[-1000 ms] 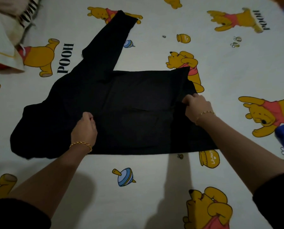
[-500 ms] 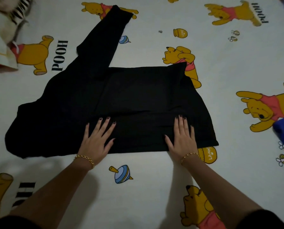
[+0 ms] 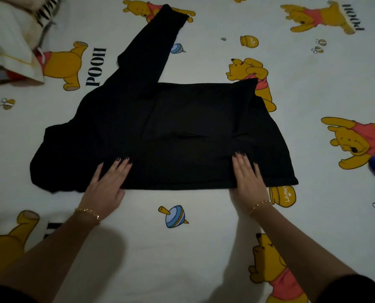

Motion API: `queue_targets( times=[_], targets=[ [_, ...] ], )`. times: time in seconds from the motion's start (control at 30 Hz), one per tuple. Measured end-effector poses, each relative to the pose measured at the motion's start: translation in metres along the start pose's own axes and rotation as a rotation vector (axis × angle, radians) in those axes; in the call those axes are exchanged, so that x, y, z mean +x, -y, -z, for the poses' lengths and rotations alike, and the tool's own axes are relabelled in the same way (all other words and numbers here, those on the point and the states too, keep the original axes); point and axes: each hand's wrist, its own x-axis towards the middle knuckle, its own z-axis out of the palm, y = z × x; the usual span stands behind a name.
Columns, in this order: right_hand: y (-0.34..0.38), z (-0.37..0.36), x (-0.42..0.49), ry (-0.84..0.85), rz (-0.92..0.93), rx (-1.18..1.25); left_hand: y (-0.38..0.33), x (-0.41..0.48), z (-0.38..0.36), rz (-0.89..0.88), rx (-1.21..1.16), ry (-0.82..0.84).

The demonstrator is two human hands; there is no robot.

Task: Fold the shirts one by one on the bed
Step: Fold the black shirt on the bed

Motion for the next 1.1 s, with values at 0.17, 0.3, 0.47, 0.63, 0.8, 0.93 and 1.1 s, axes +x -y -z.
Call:
queue_targets(
  times=[0.17,0.3,0.47,0.63,0.8,0.93,1.1],
  targets=[
    [-0.007,0.005,-0.006,0.111,-0.048,-0.054,-0.008,0.004,-0.006,0.085,0.052,-0.014],
    [-0.007,0.005,-0.025,0.139,-0.038,-0.077,-0.013,-0.011,-0.006,0.109,0.050,0.003],
    [0.003,0.000,-0.082,0.164,-0.038,-0.049,-0.029,-0.066,-0.012,0.087,0.055,0.022],
    [0.017,-0.004,-0.154,0.198,-0.052,0.049,-0.056,-0.137,-0.015,0.095,0.012,0.066],
    [0.030,0.004,-0.191,0.227,-0.013,0.085,-0.068,-0.185,-0.006,0.056,-0.050,0.113],
    [0.059,0.017,-0.171,0.177,0.072,0.117,-0.056,-0.190,0.013,0.191,-0.200,0.024],
    [0.126,0.027,-0.120,0.128,0.206,0.168,-0.027,-0.180,0.023,0.438,-0.370,-0.200]
  ],
)
